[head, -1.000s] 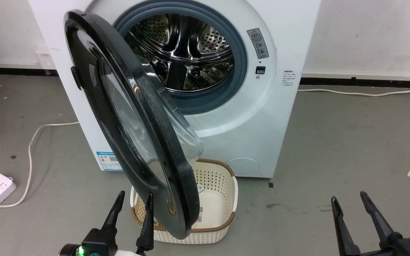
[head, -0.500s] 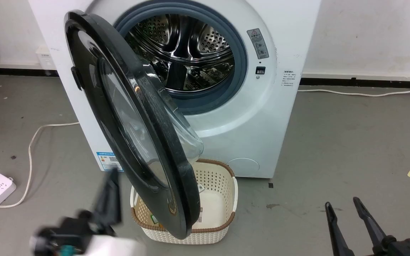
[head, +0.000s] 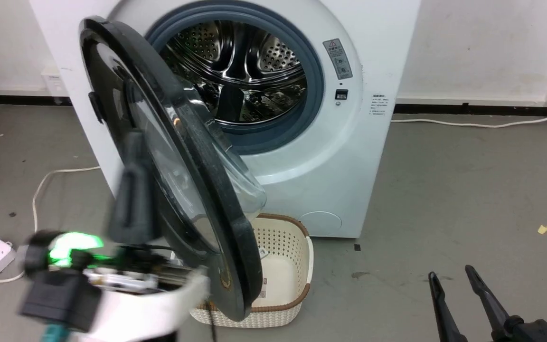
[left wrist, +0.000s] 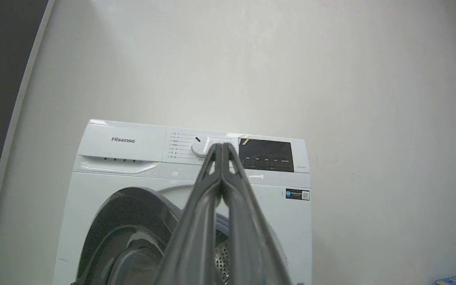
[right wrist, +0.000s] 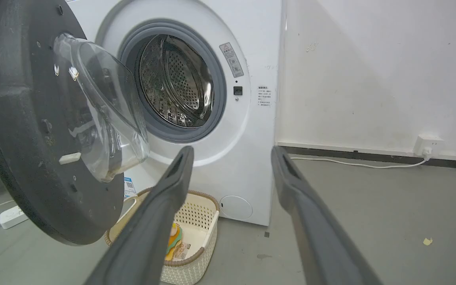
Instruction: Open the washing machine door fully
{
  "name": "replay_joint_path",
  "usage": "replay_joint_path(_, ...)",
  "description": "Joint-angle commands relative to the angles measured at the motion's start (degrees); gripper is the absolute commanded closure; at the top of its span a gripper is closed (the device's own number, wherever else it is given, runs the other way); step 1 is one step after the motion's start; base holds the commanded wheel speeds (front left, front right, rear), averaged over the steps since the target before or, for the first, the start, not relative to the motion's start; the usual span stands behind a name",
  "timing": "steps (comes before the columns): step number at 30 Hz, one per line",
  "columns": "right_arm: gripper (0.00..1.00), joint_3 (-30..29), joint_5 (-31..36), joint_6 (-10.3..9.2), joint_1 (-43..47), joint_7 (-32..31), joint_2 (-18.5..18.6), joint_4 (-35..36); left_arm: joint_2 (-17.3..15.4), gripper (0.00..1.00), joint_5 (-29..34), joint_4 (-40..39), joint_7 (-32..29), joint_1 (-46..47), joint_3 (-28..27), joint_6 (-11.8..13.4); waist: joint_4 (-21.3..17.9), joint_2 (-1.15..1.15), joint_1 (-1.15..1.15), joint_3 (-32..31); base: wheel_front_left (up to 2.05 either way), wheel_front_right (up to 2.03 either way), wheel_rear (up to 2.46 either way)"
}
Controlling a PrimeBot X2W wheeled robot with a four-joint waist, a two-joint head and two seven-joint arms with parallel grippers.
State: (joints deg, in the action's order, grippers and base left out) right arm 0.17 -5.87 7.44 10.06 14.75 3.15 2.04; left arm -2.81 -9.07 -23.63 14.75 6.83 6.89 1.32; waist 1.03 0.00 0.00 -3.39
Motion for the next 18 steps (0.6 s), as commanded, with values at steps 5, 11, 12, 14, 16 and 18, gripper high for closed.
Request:
replay_joint_path(5,0.0,0.3,-1.2,0.05,0.5,0.2,-0.3,-0.7,-0.1,1.0,-0.6,5.7,0.2,-1.7,7.9,-2.0,-0.4,0.0,0.0,0.1,0.0,0.0,0.0)
replay_joint_path(11,0.0,0.3,-1.7,0.05,0.5,0.2,-0.3,-1.2,-0.1,1.0,-2.2,16.8,-2.7,-2.7,15.0,-3.2,-0.7,0.0,0.0,0.7,0.0,0.0,0.0)
replay_joint_path(12,0.0,0.3,-1.8,0.05,0.4,0.2,-0.3,-1.2,-0.1,1.0,-2.7,18.6,-3.2,-2.7,15.8,-3.3,-0.8,0.0,0.0,0.8,0.0,0.0,0.0)
replay_joint_path(14,0.0,0.4,-1.9,0.05,0.3,0.2,-0.3,-1.3,-0.1,1.0,-3.3,22.5,-4.4,-2.3,17.2,-3.4,-0.9,0.0,0.0,1.0,0.0,0.0,0.0)
replay_joint_path(16,0.0,0.5,-1.9,0.05,0.2,0.2,-0.3,-1.5,-0.1,1.0,-4.4,26.1,-4.7,-1.6,18.0,-3.1,-1.1,0.0,0.0,1.3,0.0,0.0,0.0)
replay_joint_path(18,0.0,0.7,-1.9,0.05,0.1,0.2,-0.3,-1.6,-0.1,1.0,-5.2,29.5,-4.8,-0.6,18.3,-2.5,-1.3,0.0,0.0,1.5,0.0,0.0,0.0)
